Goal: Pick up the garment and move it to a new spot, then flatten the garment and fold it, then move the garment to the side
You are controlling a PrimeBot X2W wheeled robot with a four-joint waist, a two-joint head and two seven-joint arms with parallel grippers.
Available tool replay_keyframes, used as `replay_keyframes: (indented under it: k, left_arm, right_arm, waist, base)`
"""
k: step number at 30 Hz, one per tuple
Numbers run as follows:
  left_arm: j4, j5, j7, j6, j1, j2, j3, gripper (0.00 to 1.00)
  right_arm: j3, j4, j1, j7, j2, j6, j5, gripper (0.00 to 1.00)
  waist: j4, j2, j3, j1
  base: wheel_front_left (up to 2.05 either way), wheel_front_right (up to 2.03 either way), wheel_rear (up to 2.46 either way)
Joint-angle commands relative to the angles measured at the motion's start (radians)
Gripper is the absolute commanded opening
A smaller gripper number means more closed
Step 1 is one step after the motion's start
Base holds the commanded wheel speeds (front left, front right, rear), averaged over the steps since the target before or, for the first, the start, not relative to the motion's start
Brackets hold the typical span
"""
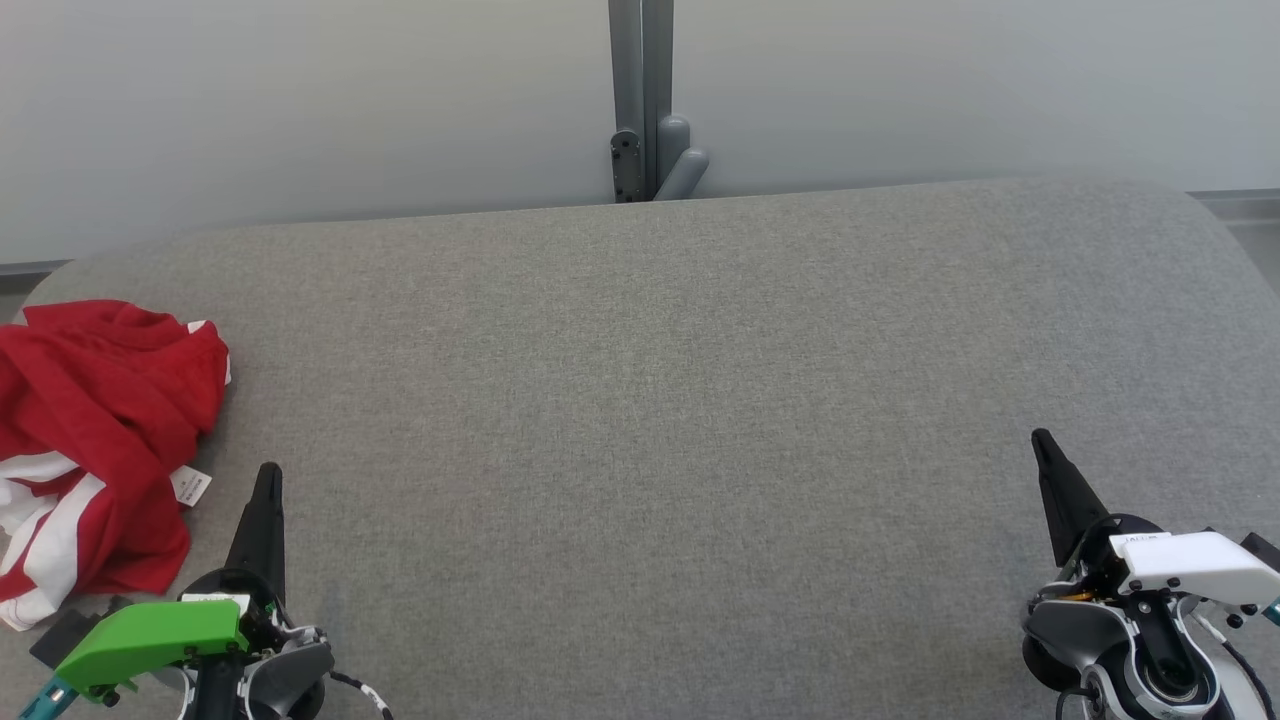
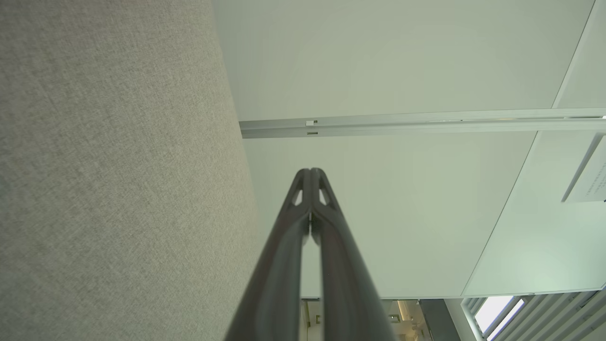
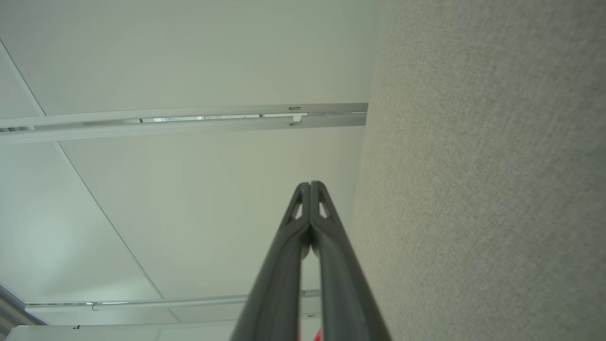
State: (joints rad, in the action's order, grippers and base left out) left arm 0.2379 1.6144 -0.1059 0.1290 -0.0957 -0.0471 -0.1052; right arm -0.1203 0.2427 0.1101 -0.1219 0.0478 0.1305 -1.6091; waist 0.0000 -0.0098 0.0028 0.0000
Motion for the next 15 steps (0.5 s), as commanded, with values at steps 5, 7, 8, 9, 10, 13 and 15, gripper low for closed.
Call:
replay_keyframes:
  k: [5, 7, 8, 9, 10, 13, 15]
  left_arm:
    - [0.000, 0.000, -0.005, 0.004, -0.016, -0.006, -0.005, 0.00]
    - [0.000, 0.000, -0.005, 0.004, -0.016, -0.006, -0.005, 0.00]
    - [0.000, 0.000, -0.005, 0.004, -0.016, -0.006, -0.005, 0.00]
    - [0.000, 0.000, 0.000, 0.000, 0.000, 0.000, 0.000, 1.00]
    - [0.006, 0.000, 0.001, 0.000, 0.005, 0.001, 0.002, 1.00]
    - [0.023, -0.004, 0.008, -0.002, 0.016, 0.003, 0.007, 1.00]
    - [0.023, -0.015, 0.019, -0.002, 0.017, 0.001, 0.013, 1.00]
  right_arm:
    - [-0.002, -0.003, -0.009, -0.002, 0.005, 0.000, -0.007, 0.00]
    - [-0.002, -0.003, -0.009, -0.002, 0.005, 0.000, -0.007, 0.00]
    - [-0.002, -0.003, -0.009, -0.002, 0.005, 0.000, -0.007, 0.00]
    - [0.000, 0.000, 0.000, 0.000, 0.000, 0.000, 0.000, 1.00]
    - [0.001, 0.007, -0.002, 0.000, -0.002, 0.000, 0.001, 1.00]
    - [0.004, 0.018, -0.012, 0.004, -0.006, 0.000, 0.004, 1.00]
    - [0.008, 0.011, -0.015, 0.012, -0.004, 0.000, 0.013, 1.00]
  waist:
    - [0.000, 0.0098, 0.000, 0.0000]
    - [0.000, 0.0098, 0.000, 0.0000]
    - [0.000, 0.0098, 0.000, 0.0000]
    - [0.000, 0.0000, 0.000, 0.0000]
    - [0.000, 0.0000, 0.000, 0.0000]
    - [0.000, 0.0002, 0.000, 0.0000]
    - [0.000, 0.0003, 0.001, 0.0000]
  base:
    - [0.00, 0.00, 0.00]
    - [0.00, 0.00, 0.00]
    - [0.00, 0.00, 0.00]
    - [0.00, 0.00, 0.00]
    - [0.00, 0.00, 0.00]
    - [0.00, 0.00, 0.00]
    - [0.00, 0.00, 0.00]
